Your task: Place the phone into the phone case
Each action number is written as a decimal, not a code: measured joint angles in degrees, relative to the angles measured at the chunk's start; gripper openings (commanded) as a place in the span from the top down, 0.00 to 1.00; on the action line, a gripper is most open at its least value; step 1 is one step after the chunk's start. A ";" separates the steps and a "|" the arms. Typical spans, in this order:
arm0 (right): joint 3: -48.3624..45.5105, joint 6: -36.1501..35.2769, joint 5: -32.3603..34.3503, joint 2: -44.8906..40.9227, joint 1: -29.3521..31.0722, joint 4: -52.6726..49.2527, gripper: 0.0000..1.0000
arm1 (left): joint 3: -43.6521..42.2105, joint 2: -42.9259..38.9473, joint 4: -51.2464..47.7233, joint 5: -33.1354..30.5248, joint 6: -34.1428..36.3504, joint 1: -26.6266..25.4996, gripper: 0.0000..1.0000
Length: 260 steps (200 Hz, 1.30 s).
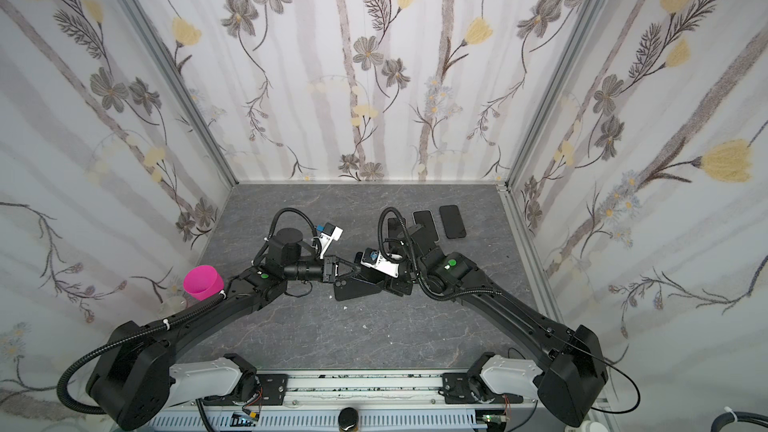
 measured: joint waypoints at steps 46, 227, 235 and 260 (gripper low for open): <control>0.00 1.16 0.74 -1.14 0.46 3.02 0.27 | -0.02 -0.87 -0.85 -2.34 0.94 -0.04 1.00; -1.22 61.44 -20.24 -3.30 -20.46 30.40 0.33 | -5.73 -13.73 26.16 -0.83 -18.32 12.83 1.00; -2.10 64.17 -22.99 -3.30 -20.55 33.16 0.34 | -5.84 -13.73 27.93 -0.61 -19.37 12.85 1.00; -2.56 70.14 -30.84 -2.78 -20.59 40.85 0.40 | -6.36 -13.11 32.83 0.31 -22.58 12.92 1.00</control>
